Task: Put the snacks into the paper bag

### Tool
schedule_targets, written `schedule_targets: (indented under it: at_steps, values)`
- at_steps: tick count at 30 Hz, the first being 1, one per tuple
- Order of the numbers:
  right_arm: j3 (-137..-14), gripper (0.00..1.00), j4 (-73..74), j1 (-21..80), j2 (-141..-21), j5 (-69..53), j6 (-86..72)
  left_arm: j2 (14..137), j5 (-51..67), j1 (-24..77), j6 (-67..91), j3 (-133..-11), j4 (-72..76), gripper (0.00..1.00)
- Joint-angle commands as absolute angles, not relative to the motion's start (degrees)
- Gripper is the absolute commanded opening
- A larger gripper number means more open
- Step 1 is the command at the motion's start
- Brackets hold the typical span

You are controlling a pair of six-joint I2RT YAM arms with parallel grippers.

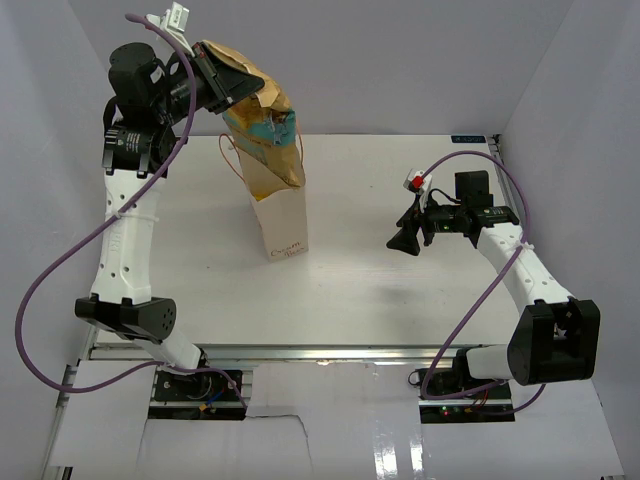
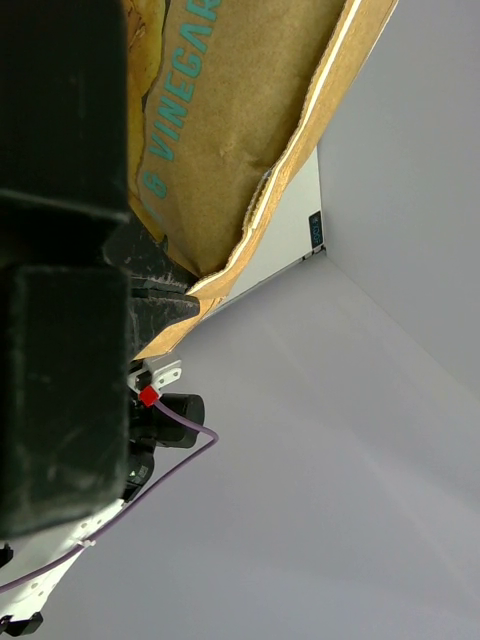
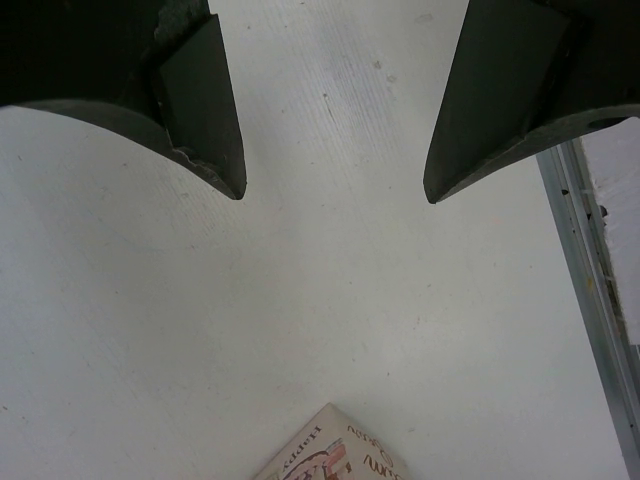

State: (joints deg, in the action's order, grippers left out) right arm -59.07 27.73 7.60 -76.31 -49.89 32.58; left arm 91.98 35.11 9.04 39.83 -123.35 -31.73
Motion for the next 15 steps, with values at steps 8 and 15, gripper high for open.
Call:
schedule_targets:
  at_steps: [8,15]
  values:
    - [-58.62,0.77,27.95,7.38,-75.15,-51.24,32.96,93.95,37.09,9.58,39.99,-129.37,-27.78,0.00]
    - [-58.54,0.77,27.95,7.38,-75.15,-51.15,32.96,94.75,37.53,9.58,40.61,-129.99,-26.89,0.00]
